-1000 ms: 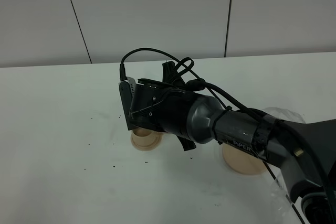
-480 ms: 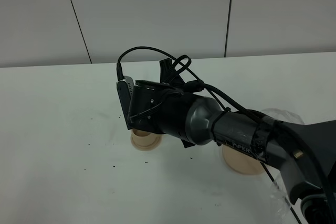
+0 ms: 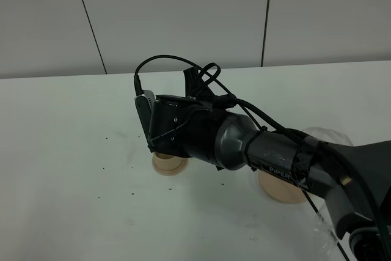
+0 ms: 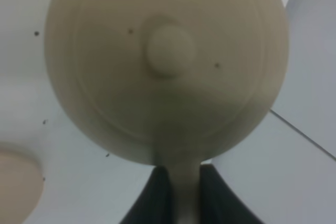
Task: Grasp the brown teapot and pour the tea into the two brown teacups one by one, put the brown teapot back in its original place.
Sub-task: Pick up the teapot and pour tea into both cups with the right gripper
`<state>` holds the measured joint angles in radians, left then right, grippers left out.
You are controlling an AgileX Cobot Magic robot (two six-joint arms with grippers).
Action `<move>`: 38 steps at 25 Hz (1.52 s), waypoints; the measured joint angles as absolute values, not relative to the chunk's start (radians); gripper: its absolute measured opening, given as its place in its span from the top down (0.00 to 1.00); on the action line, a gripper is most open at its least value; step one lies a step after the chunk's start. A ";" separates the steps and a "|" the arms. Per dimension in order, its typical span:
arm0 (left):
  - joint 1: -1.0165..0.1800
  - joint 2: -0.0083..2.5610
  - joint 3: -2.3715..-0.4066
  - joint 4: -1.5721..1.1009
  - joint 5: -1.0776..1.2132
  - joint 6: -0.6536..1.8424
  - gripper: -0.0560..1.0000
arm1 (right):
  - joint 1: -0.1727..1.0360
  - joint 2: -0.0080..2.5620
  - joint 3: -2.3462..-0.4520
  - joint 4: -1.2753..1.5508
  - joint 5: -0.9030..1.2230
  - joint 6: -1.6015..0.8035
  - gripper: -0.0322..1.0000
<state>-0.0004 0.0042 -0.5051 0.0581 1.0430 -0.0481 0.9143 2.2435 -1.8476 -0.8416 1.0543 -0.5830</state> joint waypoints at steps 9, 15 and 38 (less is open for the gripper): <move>0.000 0.004 -0.505 0.058 1.043 -0.048 0.71 | 0.924 2.244 -1.848 -0.888 1.069 -0.585 0.88; 0.000 0.004 -0.505 0.058 1.043 -0.048 0.71 | 0.931 2.244 -1.848 -0.917 1.067 -0.586 0.88; 0.000 0.004 -0.505 0.058 1.043 -0.048 0.71 | 0.960 2.295 -1.848 -1.014 1.065 -0.594 0.88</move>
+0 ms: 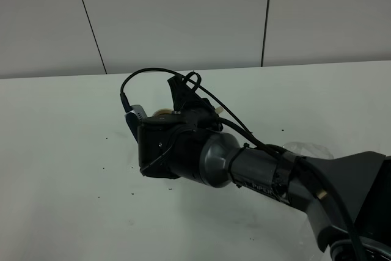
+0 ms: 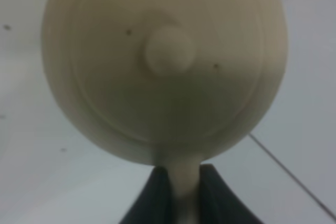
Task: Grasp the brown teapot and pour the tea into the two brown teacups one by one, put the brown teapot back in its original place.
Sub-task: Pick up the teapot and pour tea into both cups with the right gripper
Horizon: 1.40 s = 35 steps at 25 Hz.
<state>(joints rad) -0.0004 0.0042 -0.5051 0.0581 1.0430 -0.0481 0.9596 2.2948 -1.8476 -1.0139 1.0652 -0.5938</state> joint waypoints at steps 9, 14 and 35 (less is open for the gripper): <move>0.000 0.004 -0.505 0.058 1.043 -0.048 0.71 | 0.974 2.295 -1.848 -1.054 1.067 -0.591 0.88; 0.000 0.004 -0.505 0.058 1.043 -0.048 0.71 | 0.980 2.295 -1.848 -1.090 1.069 -0.590 0.88; 0.000 0.004 -0.505 0.058 1.043 -0.048 0.71 | 0.989 2.337 -1.848 -1.130 1.091 -0.591 0.88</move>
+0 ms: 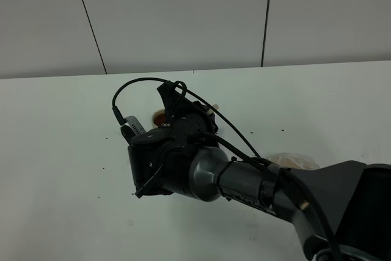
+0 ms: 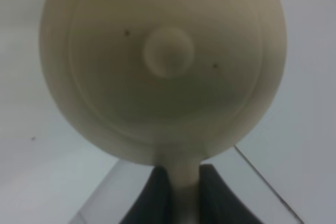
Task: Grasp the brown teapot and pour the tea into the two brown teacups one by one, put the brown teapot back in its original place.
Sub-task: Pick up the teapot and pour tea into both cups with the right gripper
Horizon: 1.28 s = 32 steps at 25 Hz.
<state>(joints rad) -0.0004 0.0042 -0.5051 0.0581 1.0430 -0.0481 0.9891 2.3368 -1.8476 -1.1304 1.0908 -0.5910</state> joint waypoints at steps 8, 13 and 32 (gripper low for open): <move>0.000 0.004 -0.505 0.058 1.043 -0.048 0.71 | 0.999 2.337 -1.848 -1.172 1.094 -0.590 0.88; 0.000 0.004 -0.505 0.058 1.043 -0.048 0.71 | 1.005 2.337 -1.848 -1.182 1.095 -0.590 0.88; 0.000 0.004 -0.505 0.057 1.043 -0.048 0.71 | 1.013 2.337 -1.848 -1.216 1.115 -0.590 0.88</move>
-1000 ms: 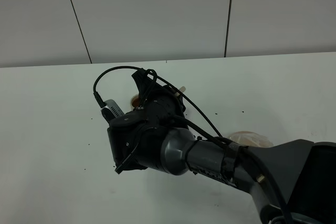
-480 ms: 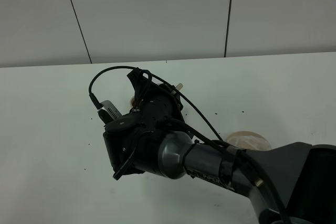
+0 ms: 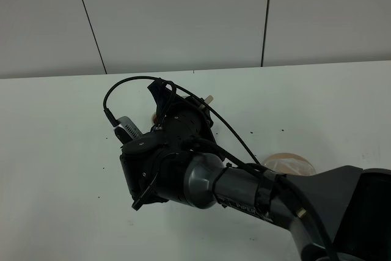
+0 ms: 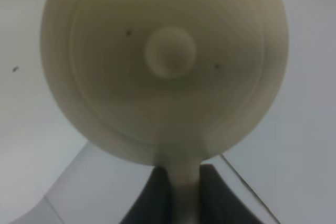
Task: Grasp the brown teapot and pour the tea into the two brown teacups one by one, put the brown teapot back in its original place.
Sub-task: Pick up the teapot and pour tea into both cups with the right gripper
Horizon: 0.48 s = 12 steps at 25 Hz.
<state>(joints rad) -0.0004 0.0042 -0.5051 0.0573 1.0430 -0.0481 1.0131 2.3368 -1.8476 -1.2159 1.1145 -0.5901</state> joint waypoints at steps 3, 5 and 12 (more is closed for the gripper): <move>0.000 0.004 -0.505 0.057 1.043 -0.048 0.71 | 1.013 2.337 -1.848 -1.217 1.119 -0.590 0.88; 0.000 0.004 -0.505 0.057 1.043 -0.048 0.71 | 1.013 2.337 -1.848 -1.217 1.119 -0.590 0.88; 0.000 0.004 -0.505 0.057 1.043 -0.048 0.71 | 1.013 2.337 -1.848 -1.219 1.120 -0.590 0.88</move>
<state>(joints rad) -0.0004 0.0042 -0.5051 0.0573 1.0430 -0.0481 1.0131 2.3368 -1.8476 -1.2195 1.1202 -0.5901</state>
